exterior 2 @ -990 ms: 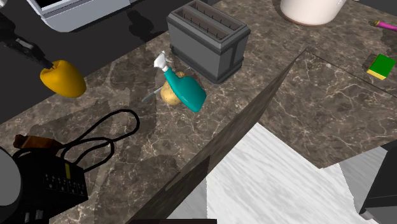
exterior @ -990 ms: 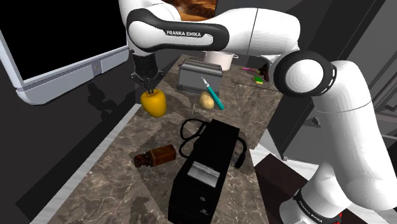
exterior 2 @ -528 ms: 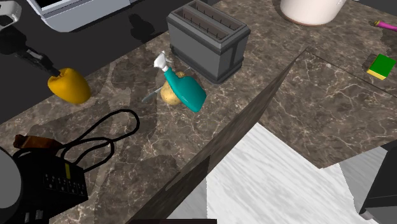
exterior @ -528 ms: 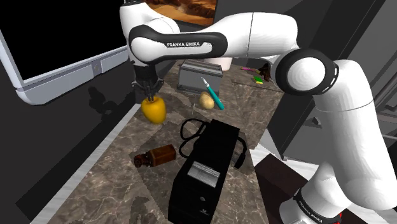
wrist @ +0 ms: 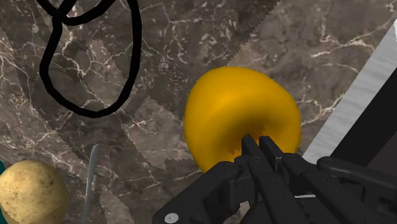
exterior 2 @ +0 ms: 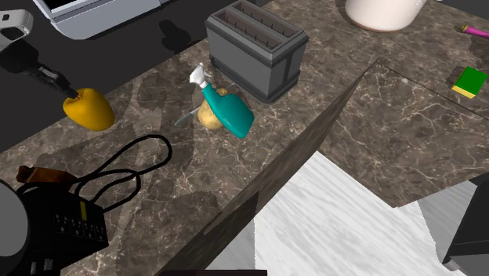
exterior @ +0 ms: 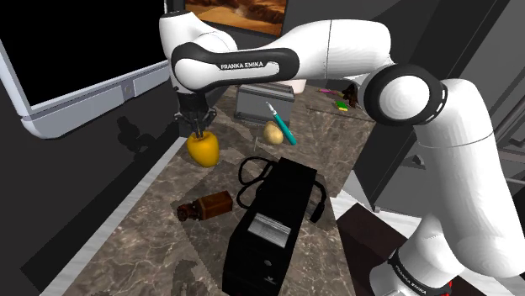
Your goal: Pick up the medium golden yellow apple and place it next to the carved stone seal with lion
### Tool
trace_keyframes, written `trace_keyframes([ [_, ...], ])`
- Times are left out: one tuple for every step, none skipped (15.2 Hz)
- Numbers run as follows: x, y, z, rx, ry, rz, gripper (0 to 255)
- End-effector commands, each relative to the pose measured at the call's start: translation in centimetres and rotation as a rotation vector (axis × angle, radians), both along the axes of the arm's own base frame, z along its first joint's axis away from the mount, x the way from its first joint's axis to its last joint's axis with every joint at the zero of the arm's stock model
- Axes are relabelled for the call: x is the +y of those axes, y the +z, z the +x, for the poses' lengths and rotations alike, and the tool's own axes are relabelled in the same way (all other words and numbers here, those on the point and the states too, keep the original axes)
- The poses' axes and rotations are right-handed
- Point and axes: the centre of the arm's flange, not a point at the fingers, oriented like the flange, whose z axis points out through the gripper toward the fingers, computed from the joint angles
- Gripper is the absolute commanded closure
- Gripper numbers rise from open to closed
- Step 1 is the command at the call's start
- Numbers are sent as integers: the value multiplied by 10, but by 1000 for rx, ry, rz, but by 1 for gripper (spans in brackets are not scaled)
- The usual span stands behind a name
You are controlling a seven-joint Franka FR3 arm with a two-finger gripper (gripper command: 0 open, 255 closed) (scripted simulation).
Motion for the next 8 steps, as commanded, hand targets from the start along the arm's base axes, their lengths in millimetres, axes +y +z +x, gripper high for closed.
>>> trace_keyframes([
  [0,0,0,0,0,0,255],
  [0,0,0,0,0,0,0],
  [0,0,0,0,0,0,0],
  [0,0,0,0,0,0,0],
  [0,0,0,0,0,0,0],
  [0,0,0,0,0,0,0],
  [0,0,0,0,0,0,0],
  [3,13,-1,0,0,0,0],
])
